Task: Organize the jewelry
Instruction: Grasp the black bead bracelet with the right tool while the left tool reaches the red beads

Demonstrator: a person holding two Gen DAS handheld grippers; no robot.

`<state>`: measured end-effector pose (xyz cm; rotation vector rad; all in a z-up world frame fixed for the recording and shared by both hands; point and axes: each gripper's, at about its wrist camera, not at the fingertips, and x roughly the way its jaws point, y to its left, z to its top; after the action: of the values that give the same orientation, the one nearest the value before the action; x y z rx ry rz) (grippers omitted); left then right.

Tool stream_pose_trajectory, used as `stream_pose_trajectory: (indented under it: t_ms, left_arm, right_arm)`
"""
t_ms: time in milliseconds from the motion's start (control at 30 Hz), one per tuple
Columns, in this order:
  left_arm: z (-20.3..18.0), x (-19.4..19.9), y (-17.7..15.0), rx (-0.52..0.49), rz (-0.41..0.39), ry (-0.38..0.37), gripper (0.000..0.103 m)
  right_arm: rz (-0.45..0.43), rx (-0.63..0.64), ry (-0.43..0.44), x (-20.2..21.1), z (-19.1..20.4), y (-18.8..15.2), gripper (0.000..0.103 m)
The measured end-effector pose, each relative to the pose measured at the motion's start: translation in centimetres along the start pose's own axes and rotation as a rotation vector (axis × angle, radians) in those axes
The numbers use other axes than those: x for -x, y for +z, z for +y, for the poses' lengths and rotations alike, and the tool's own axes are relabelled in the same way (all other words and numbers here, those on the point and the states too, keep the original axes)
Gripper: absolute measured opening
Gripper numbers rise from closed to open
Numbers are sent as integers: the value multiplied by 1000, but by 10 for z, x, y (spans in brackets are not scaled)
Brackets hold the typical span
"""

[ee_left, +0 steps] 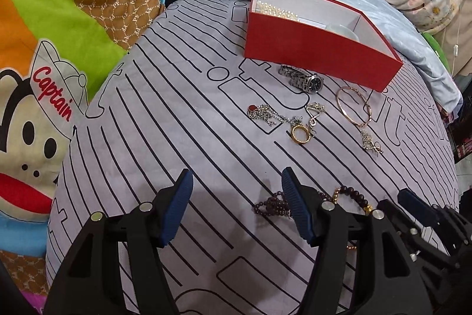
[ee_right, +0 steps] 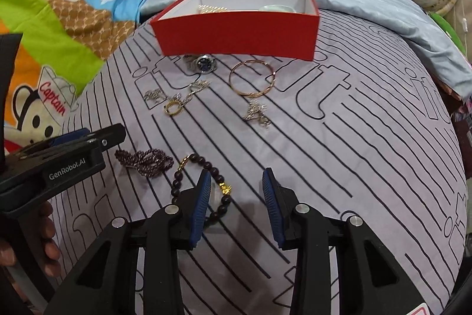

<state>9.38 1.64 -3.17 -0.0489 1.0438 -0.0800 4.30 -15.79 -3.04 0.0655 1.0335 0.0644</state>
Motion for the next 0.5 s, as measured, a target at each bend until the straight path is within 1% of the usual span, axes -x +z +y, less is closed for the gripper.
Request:
stream_pose_trajectory:
  t_ms: [33, 100, 167, 433, 500]
  left_arm:
    - [0, 0, -1, 0, -1, 0, 60]
    - [0, 0, -1, 2, 1, 0, 60]
    - [0, 0, -2, 2, 3, 0, 60]
    - [-1, 1, -3, -2, 5, 7, 60]
    - [-1, 1, -4, -1, 8, 6, 60]
  right_arm:
    - [5, 3, 4, -2, 1, -1, 33]
    - [14, 6, 9, -5, 3, -3, 28]
    - [20, 9, 11, -7, 4, -5, 27]
    - [42, 24, 8, -17, 7, -11, 17]
    - [39, 25, 1, -16, 6, -12, 11]
